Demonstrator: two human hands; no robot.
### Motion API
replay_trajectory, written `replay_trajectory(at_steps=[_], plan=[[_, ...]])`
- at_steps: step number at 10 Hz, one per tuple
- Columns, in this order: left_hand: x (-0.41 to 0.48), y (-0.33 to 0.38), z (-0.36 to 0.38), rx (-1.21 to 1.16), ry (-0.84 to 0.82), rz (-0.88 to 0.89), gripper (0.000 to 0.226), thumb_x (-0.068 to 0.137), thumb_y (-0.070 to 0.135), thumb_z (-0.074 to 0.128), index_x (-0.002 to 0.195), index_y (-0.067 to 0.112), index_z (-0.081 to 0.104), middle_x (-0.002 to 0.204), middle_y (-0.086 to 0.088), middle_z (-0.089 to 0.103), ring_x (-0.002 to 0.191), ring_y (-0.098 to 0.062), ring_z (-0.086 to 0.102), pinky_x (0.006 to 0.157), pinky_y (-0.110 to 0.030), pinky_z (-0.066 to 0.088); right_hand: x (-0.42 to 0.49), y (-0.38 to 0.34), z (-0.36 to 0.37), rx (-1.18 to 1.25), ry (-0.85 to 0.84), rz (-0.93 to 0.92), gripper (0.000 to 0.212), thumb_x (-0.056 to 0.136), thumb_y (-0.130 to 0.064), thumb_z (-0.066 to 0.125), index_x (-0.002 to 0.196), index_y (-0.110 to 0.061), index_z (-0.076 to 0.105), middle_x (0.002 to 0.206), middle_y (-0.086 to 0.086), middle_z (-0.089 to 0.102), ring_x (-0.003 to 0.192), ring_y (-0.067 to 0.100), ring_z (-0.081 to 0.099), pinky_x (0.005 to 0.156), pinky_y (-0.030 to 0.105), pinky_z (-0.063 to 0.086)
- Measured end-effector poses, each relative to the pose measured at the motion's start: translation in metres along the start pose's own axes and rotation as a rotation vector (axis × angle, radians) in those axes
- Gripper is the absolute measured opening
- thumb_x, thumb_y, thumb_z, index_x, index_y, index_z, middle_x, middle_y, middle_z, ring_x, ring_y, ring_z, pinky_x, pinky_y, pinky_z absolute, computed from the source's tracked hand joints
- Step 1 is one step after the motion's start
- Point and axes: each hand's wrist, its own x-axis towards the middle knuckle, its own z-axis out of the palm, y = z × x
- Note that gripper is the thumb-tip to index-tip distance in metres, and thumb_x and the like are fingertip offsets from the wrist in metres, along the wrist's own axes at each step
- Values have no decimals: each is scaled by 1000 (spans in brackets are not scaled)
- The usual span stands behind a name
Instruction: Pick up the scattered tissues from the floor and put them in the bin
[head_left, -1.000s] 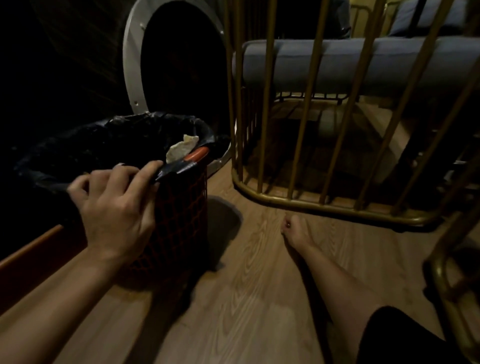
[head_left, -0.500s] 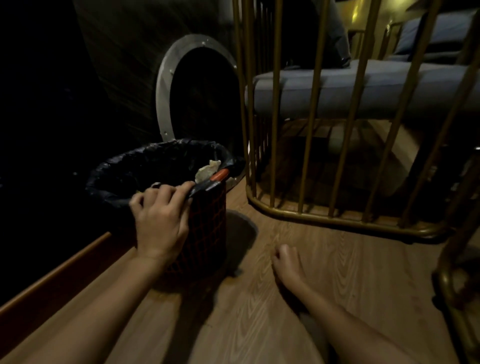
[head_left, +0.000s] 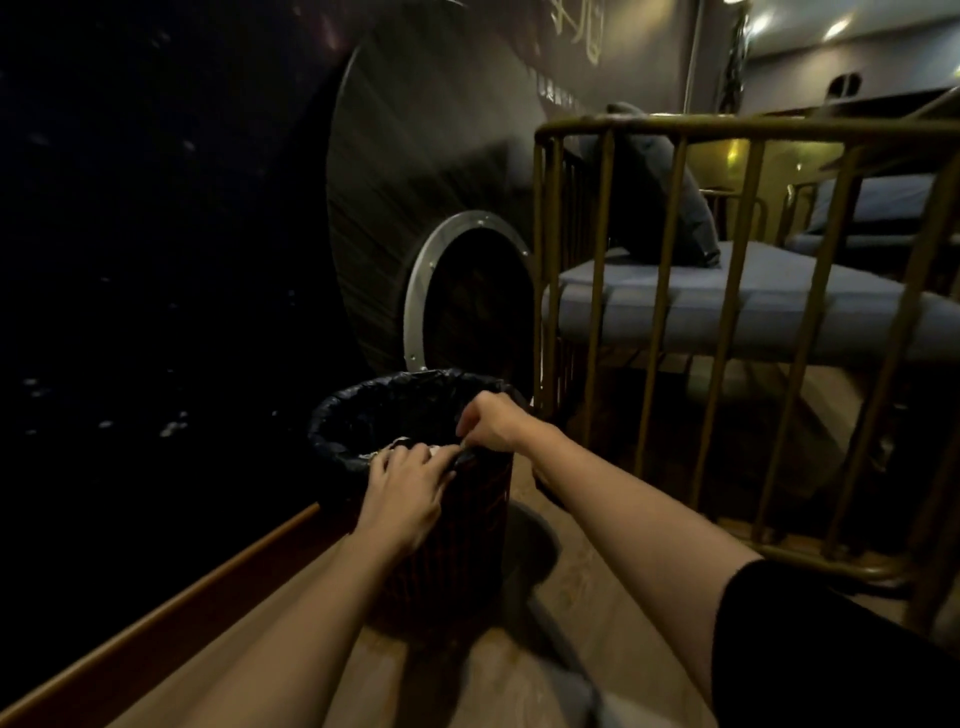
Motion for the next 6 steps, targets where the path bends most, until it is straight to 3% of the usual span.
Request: replay_trajectory(at_steps=[2,3,4,5,6], plan=[[-3,-3,-14,54,-93,-25,46,99,40,25,143,26,25,140,-5,44,135,-24,31,118,-48,8,-17,-30,4,138,127,-105,23,88,-5,56,102,-14,70,110,9,69,101,21,64,88,35,54],[-8,-15,-35,-8,-46,-104,53,98,42,29,145,19,24,150,-3,35,142,-21,22,119,-46,5,-31,-42,-9,119,161,-154,29,91,-11,52,118,-18,62,126,10,60,114,23,58,94,38,51],[-5,-34,-75,-29,-64,-157,58,97,44,30,146,15,20,156,-6,24,145,-23,14,119,-47,4,-39,-63,-40,-41,150,-175,47,94,-25,52,139,-18,40,150,9,37,137,28,35,112,44,33],[6,-48,-132,-37,-16,-162,61,97,45,32,147,15,17,158,-8,18,146,-26,11,119,-50,5,-39,-93,-78,-165,121,-171,68,94,-40,49,148,-18,15,160,4,10,147,24,7,117,49,13],[15,-51,-186,7,-34,-150,64,96,47,31,148,16,12,159,-7,11,147,-26,6,118,-51,3,-37,-120,-107,-236,111,-148,76,93,-49,45,149,-17,3,160,5,-1,147,26,-1,116,53,9]])
